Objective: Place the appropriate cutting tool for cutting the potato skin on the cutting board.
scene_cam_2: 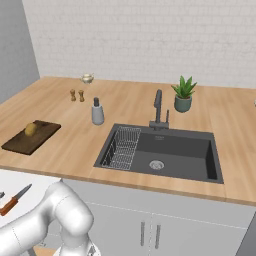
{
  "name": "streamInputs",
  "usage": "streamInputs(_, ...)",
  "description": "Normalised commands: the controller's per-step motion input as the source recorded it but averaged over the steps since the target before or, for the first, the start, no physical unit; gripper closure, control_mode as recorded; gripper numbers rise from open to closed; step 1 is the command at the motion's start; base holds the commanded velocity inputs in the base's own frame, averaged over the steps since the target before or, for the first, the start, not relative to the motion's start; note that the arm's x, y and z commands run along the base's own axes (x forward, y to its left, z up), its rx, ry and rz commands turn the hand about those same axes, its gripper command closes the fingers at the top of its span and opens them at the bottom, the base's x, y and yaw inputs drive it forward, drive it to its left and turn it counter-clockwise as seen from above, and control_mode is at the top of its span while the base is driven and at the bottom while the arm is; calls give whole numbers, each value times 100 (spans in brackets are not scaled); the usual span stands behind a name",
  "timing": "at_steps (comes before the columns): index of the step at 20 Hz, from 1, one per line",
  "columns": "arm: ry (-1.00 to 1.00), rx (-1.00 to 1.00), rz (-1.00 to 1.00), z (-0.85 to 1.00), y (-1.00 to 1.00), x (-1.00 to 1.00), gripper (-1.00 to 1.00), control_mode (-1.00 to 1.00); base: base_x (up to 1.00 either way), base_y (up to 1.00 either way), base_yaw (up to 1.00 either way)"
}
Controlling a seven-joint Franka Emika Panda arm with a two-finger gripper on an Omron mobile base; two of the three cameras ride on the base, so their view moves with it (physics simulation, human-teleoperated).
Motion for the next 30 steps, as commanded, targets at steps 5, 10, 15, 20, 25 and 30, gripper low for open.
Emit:
streamInputs(5,-6,1,-6,6,0,0,100,-100,0,0,0)
streamInputs(10,3,7,-5,89,0,-15,100,-100,0,0,0)
streamInputs(15,1,7,-2,100,-1,-46,100,-100,0,0,0)
streamInputs(20,0,4,-9,100,-16,-45,100,-100,0,0,0)
streamInputs(25,-12,0,-7,81,-70,11,100,-100,0,0,0)
streamInputs(30,-9,0,-9,88,-76,23,100,-100,0,0,0)
